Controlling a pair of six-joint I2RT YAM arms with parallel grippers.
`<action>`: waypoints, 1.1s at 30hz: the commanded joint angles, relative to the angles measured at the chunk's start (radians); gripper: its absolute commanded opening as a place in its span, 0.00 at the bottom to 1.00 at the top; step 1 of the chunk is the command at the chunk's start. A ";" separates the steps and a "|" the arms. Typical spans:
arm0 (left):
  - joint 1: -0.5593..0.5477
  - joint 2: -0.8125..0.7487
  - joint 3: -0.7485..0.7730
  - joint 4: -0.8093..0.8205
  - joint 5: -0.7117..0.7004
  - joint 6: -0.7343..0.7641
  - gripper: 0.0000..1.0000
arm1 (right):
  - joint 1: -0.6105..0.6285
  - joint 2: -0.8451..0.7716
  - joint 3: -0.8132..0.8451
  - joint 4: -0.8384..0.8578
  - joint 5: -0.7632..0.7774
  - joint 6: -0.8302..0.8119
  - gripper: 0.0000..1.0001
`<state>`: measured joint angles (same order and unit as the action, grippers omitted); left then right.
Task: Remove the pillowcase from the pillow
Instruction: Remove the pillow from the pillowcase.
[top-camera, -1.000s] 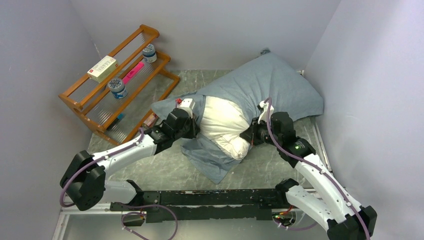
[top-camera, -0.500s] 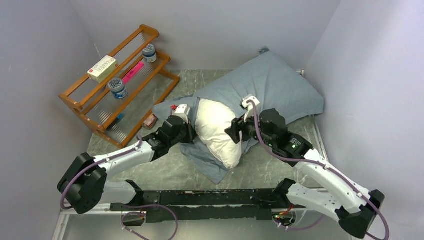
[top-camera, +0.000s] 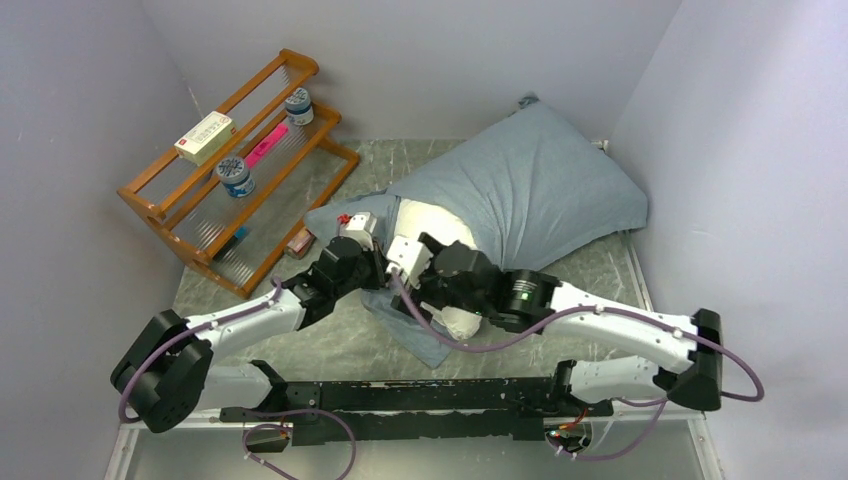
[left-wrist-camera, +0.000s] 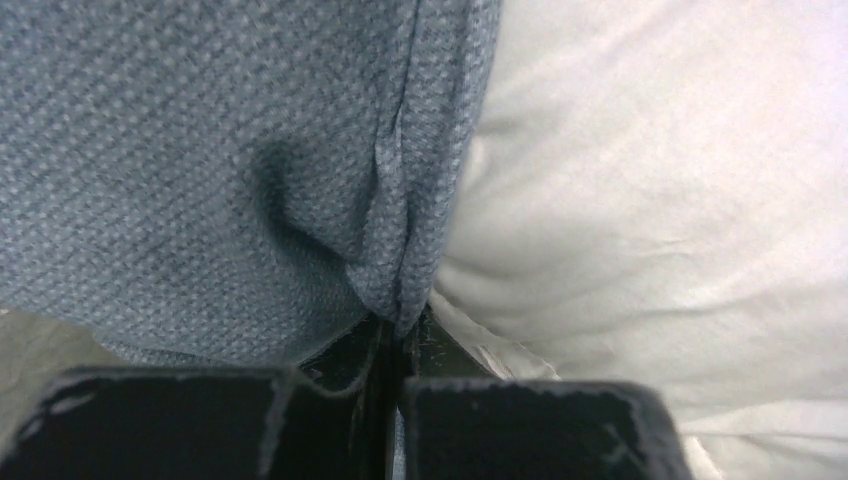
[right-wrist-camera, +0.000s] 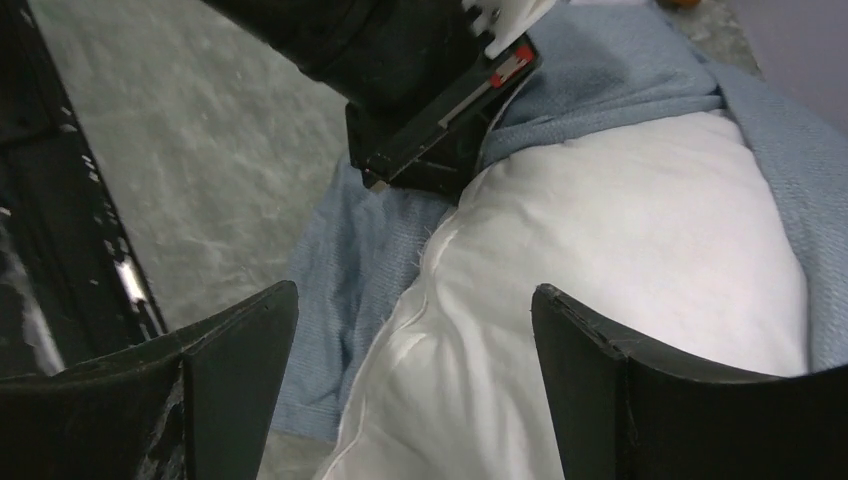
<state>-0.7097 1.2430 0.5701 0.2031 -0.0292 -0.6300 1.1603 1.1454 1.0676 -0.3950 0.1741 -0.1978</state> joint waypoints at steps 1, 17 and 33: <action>-0.004 -0.039 -0.024 0.044 0.061 -0.027 0.05 | 0.021 0.066 0.022 0.045 0.107 -0.121 0.90; -0.003 -0.045 -0.051 0.065 0.082 -0.044 0.05 | 0.019 0.322 -0.086 0.172 0.362 -0.219 0.97; -0.003 -0.077 -0.034 -0.003 0.032 -0.037 0.05 | -0.005 0.317 -0.154 0.070 0.501 -0.127 0.37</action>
<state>-0.7120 1.1915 0.5274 0.2214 0.0071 -0.6670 1.1797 1.4906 0.9466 -0.1974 0.6147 -0.3874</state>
